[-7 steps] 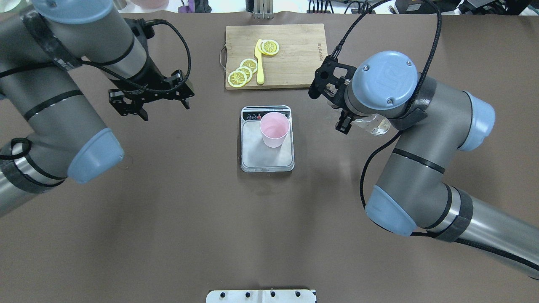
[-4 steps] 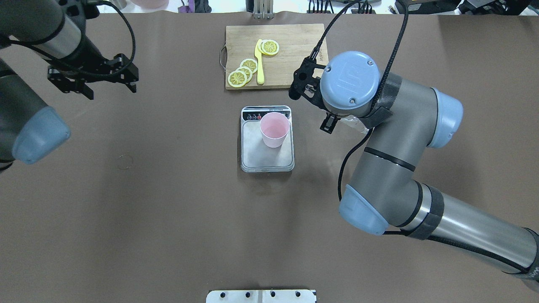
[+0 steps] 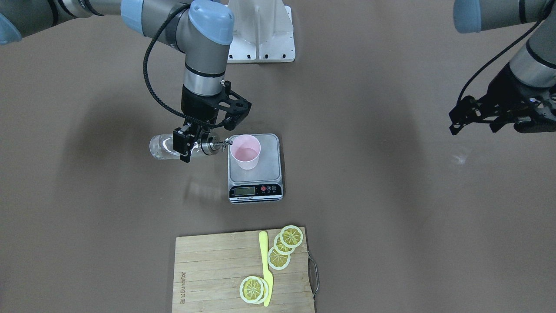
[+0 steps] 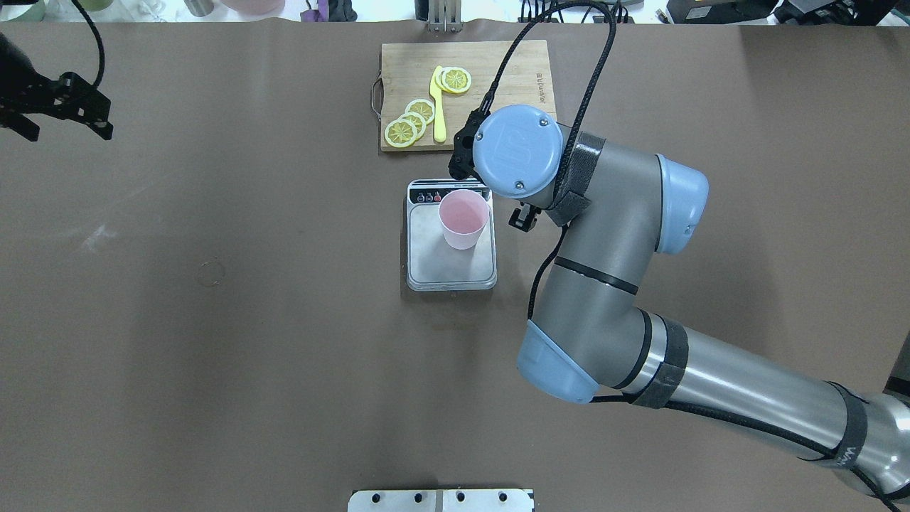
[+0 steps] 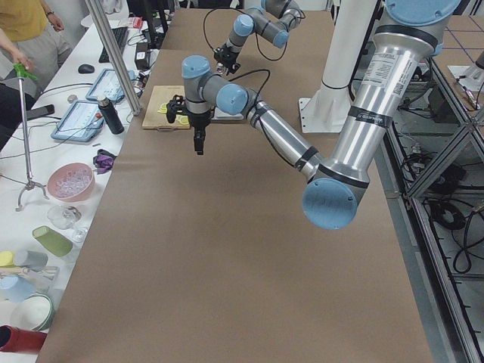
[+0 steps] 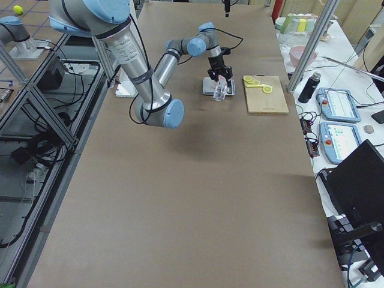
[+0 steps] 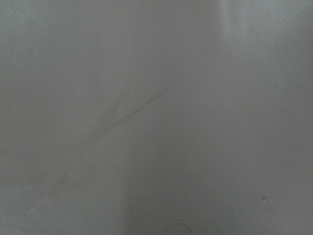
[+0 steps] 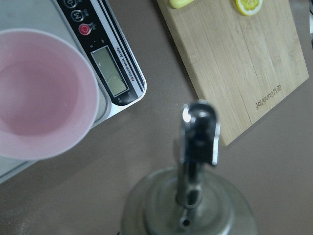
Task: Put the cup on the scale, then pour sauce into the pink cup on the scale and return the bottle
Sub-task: 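Move the bottle with the right gripper over the pink cup while the left arm withdraws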
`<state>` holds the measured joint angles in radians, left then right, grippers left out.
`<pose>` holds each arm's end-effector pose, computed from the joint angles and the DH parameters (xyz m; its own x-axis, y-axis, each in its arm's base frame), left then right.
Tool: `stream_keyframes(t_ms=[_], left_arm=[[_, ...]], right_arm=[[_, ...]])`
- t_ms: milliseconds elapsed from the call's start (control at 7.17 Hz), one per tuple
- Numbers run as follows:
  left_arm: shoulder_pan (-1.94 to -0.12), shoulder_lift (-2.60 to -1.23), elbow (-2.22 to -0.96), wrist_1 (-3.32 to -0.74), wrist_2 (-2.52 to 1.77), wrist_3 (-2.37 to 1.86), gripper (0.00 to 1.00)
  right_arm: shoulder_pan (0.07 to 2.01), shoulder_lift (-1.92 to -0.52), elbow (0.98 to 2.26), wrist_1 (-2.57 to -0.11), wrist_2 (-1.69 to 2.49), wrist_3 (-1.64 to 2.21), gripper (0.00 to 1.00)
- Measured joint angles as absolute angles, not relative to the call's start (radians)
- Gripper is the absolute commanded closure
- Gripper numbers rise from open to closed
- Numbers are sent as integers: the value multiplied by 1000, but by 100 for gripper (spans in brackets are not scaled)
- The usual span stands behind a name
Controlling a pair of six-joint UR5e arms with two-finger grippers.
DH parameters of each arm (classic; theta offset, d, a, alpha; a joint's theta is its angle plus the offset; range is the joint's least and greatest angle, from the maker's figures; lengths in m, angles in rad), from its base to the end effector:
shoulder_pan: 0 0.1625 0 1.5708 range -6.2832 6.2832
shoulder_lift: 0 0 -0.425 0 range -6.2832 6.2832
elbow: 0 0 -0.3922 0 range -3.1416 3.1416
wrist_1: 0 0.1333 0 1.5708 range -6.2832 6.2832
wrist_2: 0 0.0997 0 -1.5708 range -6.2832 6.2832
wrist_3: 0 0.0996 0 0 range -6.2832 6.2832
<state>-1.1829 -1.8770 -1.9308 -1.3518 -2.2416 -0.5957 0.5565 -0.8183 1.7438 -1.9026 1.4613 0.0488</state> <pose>0.1458 -0.5455 0.3526 0.7074 -0.0171 -0.7066 0.0675 0.9968 0.0435 -0.4880 -0.4734 0.1857 0.6106 -0.7894 -0.0632 0.6748 0.4769 0.5632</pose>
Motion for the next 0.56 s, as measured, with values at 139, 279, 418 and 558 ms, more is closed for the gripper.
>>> stream_keyframes(t_ms=[139, 279, 418, 558], left_arm=[[-1213, -1847, -1920, -1358, -2255, -530, 2], [-1242, -1813, -1905, -1370, -2261, -463, 2], [-1269, -1776, -1891, -1395, -2263, -404, 2], [-1292, -1734, -1875, -1440, -2265, -362, 2]], right_arm=[[546, -821, 1753, -1914, 1448, 49, 56], [529, -825, 1774, -1940, 1428, 50, 55], [506, -832, 1805, -1984, 1401, 50, 55], [486, -846, 1831, -2017, 1376, 51, 55]])
